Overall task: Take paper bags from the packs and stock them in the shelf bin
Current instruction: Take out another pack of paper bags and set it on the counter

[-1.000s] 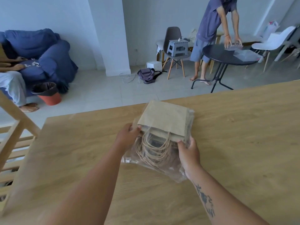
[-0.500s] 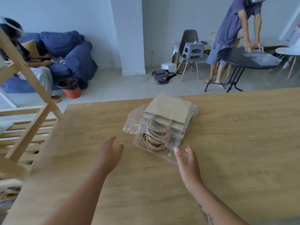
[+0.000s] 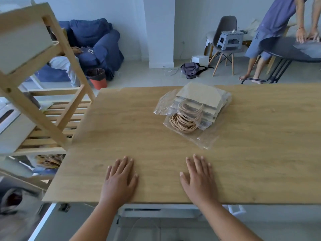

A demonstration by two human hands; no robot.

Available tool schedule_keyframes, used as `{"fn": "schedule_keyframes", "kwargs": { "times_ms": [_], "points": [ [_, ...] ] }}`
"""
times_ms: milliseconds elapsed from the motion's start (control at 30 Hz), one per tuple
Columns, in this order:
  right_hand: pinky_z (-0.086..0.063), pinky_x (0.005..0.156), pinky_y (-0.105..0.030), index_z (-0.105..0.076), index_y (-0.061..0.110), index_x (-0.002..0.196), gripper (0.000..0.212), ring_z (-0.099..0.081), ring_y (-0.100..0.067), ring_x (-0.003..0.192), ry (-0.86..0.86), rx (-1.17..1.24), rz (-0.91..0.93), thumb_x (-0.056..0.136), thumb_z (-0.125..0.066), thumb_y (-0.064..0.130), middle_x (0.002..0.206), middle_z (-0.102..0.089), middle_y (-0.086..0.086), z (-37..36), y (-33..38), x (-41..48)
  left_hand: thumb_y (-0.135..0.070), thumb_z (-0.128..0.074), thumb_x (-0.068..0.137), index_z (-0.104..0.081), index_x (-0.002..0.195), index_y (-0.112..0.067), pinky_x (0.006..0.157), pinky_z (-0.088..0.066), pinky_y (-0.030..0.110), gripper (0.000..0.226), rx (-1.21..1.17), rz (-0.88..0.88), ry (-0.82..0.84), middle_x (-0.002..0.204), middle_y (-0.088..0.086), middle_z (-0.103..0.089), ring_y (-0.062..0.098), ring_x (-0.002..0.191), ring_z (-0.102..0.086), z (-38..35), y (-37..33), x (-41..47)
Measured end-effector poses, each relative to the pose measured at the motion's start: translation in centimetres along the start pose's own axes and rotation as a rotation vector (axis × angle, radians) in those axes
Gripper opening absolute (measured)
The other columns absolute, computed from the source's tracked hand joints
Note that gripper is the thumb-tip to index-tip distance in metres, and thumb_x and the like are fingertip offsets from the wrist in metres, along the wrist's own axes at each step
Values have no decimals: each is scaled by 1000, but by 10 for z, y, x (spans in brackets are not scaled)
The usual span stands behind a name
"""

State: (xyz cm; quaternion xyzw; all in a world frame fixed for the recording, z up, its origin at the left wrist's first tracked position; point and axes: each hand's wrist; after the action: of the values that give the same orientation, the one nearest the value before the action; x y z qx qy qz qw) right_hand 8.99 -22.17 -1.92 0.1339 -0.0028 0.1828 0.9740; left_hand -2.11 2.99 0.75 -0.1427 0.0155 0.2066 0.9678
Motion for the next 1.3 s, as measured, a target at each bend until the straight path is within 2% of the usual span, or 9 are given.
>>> {"fn": "schedule_keyframes", "kwargs": {
  "times_ms": [100,200,400,533,633,733,967,1167,1300],
  "points": [
    [3,121,-46,-26,28,155,78,-6,-31,152,80,-61,-7,86,-11,62,165,-15,-5,1,13,-12,-69,-5,85,-17,156,-31,124,-1,38,81,32,-39,-24,163,-11,-6,13,152,1,-5,15,-21],
    [4,121,-49,-17,30,156,80,0,-32,152,94,-98,-8,85,-1,62,166,-7,-4,0,32,-35,-68,0,86,-10,157,-32,124,1,38,80,72,-71,-26,163,-12,-1,12,152,5,-7,29,-41],
    [-4,120,-51,-29,23,154,72,-11,-34,151,67,-71,21,94,-16,59,163,-21,-9,-17,73,-105,-63,-11,93,-12,157,-28,124,-1,41,73,92,-155,-39,164,-9,-4,15,152,4,-15,66,-93],
    [-12,121,-51,-30,22,153,72,-5,-33,151,82,-7,49,92,-23,58,164,-14,-8,-28,98,-144,-56,-23,94,-17,157,-23,123,-9,46,72,92,-160,-54,165,-3,-8,21,152,-3,-23,86,-124],
    [-11,121,-48,-31,21,153,71,-8,-31,152,145,20,94,91,-22,55,165,-14,-7,-36,112,-168,-50,-33,97,-12,157,-18,124,-7,43,72,75,-96,-31,165,0,-5,22,153,-4,-33,96,-149],
    [-13,123,-44,-28,22,154,63,-11,-27,151,281,56,134,98,-34,50,164,-18,-3,-47,121,-180,-46,-43,98,-8,158,-16,124,-6,40,75,19,-2,37,166,1,-7,20,153,-4,-44,106,-168],
    [-30,110,-34,-37,20,148,60,-31,-19,141,569,444,-37,97,-49,48,153,-37,2,-80,142,-145,-46,-46,97,-17,156,-18,114,-32,43,71,-249,310,110,163,0,-20,23,147,-22,-57,122,-161],
    [-33,106,-33,-40,18,148,60,-39,-23,139,649,592,-117,97,-49,49,155,-38,-2,-137,154,-83,-43,-51,97,-26,154,-17,115,-30,42,67,-554,514,4,159,6,-30,26,145,-29,-91,137,-109],
    [-32,89,-27,-46,14,143,55,-45,-26,132,601,643,-115,99,-45,47,151,-43,-6,-182,164,-40,-36,-49,99,-31,151,-20,106,-31,31,57,-719,515,-107,155,1,-35,23,142,-35,-118,155,-71]
  ]
}}
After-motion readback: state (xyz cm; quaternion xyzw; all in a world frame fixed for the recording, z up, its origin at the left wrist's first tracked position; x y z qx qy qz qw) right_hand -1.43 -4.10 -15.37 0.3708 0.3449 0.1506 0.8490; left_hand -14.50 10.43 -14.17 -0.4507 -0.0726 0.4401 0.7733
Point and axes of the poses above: each hand's wrist, its own x-axis towards the middle knuckle, its own z-axis out of the back of the hand, y = z × x
